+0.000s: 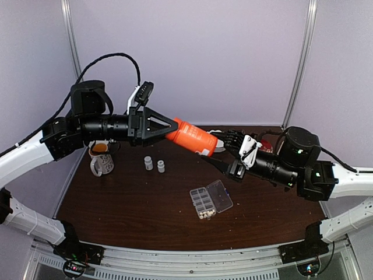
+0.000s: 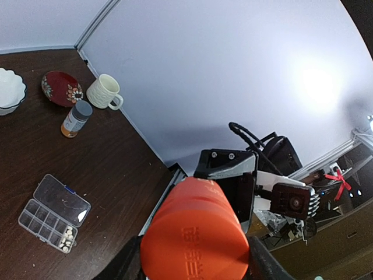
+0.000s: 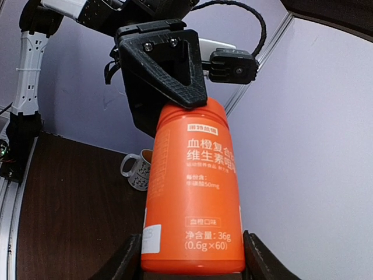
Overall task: Sort the pills into containers
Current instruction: Unscrew the lid of the pill bottle from the pill bottle.
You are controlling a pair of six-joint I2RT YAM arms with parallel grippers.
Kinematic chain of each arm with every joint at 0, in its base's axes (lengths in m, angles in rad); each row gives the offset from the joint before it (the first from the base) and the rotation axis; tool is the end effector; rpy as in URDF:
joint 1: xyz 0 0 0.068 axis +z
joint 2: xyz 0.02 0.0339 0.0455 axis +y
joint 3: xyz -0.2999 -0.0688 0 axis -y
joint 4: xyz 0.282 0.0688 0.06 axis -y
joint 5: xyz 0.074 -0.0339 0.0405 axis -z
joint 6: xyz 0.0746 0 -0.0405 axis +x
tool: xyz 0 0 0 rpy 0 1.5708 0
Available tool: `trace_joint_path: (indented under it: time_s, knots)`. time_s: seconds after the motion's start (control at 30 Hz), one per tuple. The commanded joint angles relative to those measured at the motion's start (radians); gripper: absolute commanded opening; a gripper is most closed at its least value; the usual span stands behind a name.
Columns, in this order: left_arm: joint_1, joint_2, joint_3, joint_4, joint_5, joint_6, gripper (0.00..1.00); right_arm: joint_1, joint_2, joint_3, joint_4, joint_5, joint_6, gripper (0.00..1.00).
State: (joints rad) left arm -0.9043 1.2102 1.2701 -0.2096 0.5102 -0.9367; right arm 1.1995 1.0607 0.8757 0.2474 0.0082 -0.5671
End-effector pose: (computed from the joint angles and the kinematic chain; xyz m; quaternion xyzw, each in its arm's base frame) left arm 0.1752 -0.2816 0.4501 0.1527 0.7360 -0.6181 0.2299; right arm 0.1131 0.2888 0.3916 -0.5273 0.4368 0.2240 0.6936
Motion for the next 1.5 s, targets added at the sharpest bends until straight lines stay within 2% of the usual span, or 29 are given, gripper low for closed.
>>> trace_joint_path:
  time_s: [0.0,0.07,0.1,0.17,0.2,0.27,0.33,0.63,0.73,0.9,1.07,1.23,1.4,1.47]
  knots:
    - [0.016,0.006,0.005,0.054,-0.025,-0.048,0.21,0.005,-0.006,-0.020,0.021,0.070,-0.023,0.30]
    - [0.016,0.009,-0.003,0.076,-0.019,-0.044,0.21,0.005,-0.005,-0.020,0.025,0.060,0.013,0.34]
    - [0.016,0.009,-0.007,0.084,-0.018,-0.042,0.20,0.005,-0.006,-0.021,0.024,0.053,0.033,0.42]
    - [0.017,0.011,-0.007,0.092,-0.018,-0.033,0.20,0.005,-0.013,-0.026,0.023,0.034,0.076,0.68]
    - [0.016,0.010,-0.005,0.093,-0.019,-0.025,0.20,0.004,-0.020,-0.033,0.025,0.020,0.101,0.78]
    - [0.017,0.011,-0.001,0.088,-0.025,-0.007,0.20,0.002,-0.032,-0.042,0.030,0.009,0.150,0.92]
    - [0.018,0.009,0.003,0.074,-0.030,0.021,0.20,-0.008,-0.055,-0.043,0.019,-0.030,0.208,0.99]
    - [0.029,-0.005,0.006,0.035,-0.020,0.136,0.20,-0.082,-0.083,0.078,-0.147,-0.265,0.625,1.00]
    - [0.031,-0.009,0.012,0.035,-0.016,0.165,0.20,-0.098,-0.084,0.067,-0.107,-0.307,0.807,1.00]
    - [0.034,-0.001,0.045,0.046,0.018,0.193,0.20,-0.131,-0.059,0.037,-0.037,-0.298,0.998,1.00]
    - [0.042,0.010,0.064,0.061,0.058,0.177,0.20,-0.142,-0.037,-0.003,0.088,-0.317,1.075,1.00]
    - [0.047,0.009,0.060,0.084,0.084,0.166,0.20,-0.151,-0.020,-0.011,0.114,-0.297,1.102,1.00]
    - [0.047,0.004,0.046,0.125,0.109,0.145,0.19,-0.153,0.012,0.002,0.167,-0.388,1.115,1.00]
    - [0.047,0.002,0.037,0.153,0.113,0.131,0.19,-0.153,0.030,0.023,0.158,-0.411,1.115,0.97]
